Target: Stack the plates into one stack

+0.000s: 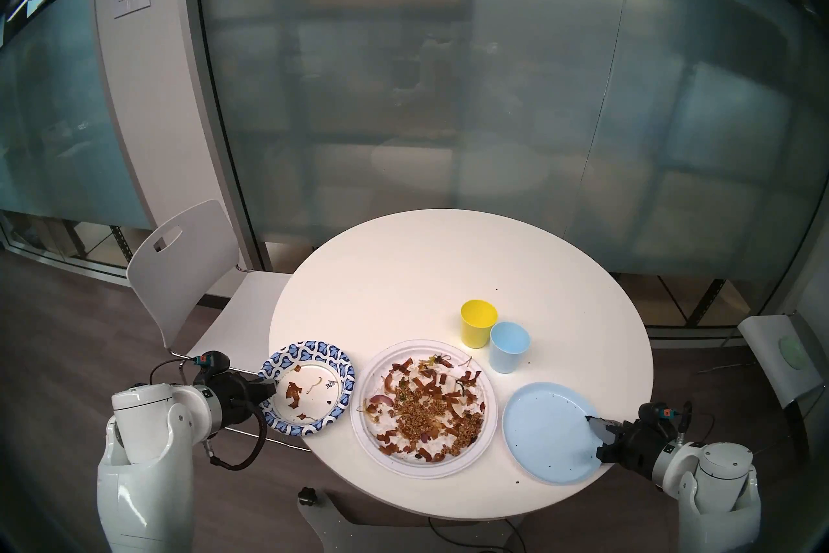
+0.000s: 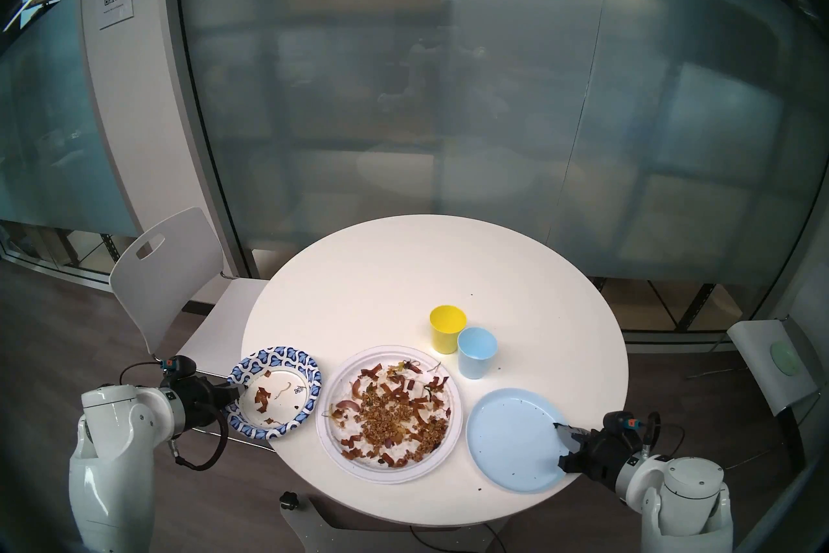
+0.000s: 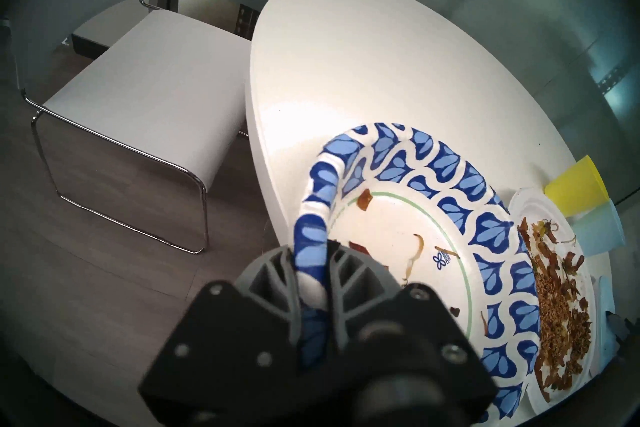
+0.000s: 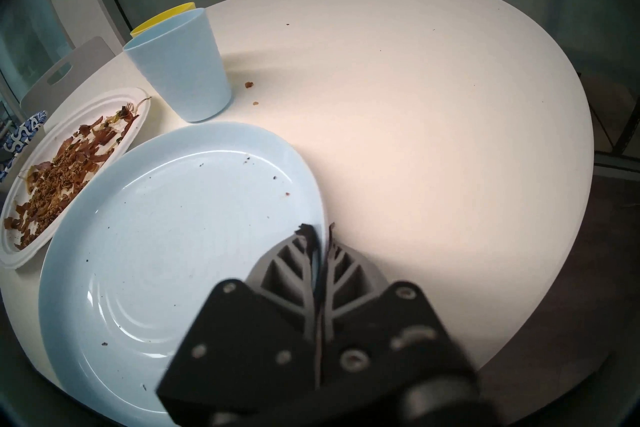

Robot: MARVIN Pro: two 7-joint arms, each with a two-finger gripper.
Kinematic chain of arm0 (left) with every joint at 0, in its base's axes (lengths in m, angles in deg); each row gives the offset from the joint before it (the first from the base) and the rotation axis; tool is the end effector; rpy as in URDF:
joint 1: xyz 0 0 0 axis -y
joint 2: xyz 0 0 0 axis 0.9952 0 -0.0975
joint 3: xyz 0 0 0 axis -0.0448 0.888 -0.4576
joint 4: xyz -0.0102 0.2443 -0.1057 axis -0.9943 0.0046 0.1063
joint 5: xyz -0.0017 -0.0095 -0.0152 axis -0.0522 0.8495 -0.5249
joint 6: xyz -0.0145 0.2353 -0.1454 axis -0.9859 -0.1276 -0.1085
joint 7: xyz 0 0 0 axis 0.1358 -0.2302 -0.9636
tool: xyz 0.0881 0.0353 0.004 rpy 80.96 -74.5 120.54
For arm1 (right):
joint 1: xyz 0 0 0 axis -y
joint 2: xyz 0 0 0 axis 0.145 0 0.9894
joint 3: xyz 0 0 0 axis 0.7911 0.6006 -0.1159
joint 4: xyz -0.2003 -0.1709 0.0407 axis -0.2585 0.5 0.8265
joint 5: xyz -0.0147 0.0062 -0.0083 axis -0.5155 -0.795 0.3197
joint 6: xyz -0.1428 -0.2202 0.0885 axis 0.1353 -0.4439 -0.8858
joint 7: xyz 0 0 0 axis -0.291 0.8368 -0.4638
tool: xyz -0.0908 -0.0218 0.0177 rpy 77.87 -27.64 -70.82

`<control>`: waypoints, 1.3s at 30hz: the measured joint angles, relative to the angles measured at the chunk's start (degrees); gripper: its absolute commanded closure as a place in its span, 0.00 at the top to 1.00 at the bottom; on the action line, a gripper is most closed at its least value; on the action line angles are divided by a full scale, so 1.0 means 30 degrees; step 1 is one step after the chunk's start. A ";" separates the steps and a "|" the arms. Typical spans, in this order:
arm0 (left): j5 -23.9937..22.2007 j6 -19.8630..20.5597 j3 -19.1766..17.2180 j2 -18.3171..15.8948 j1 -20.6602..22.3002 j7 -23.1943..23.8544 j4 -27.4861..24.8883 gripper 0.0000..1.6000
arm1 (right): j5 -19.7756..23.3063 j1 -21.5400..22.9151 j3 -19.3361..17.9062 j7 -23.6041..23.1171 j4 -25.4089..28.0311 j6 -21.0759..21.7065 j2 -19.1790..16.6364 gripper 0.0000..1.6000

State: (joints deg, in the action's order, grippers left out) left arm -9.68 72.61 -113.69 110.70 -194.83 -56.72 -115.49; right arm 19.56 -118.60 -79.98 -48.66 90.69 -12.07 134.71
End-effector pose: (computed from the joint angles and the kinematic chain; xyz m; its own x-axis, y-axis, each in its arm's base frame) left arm 0.2523 0.1096 -0.3124 0.6995 0.3485 0.6239 0.0858 -0.9077 0.4108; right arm 0.1787 -0.1351 -0.3237 0.6145 -0.0560 0.7869 0.1543 -0.9697 -0.1896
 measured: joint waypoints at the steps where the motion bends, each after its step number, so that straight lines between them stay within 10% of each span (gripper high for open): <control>1: -0.0089 0.0031 -0.0032 0.0062 0.0108 -0.0092 0.0058 0.00 | 0.0208 0.0063 -0.0133 -0.0052 -0.0102 0.0027 0.0098 0.00; 39: -0.4463 0.0050 -0.0072 -0.0629 0.0607 -0.2739 0.0693 0.00 | 0.3297 0.0772 -0.2339 -0.2077 0.0992 0.3076 0.1265 0.00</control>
State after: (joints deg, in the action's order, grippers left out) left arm -23.07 72.76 -113.91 108.81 -193.01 -64.94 -113.41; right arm 29.45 -116.29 -87.00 -54.90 93.66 -2.84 138.51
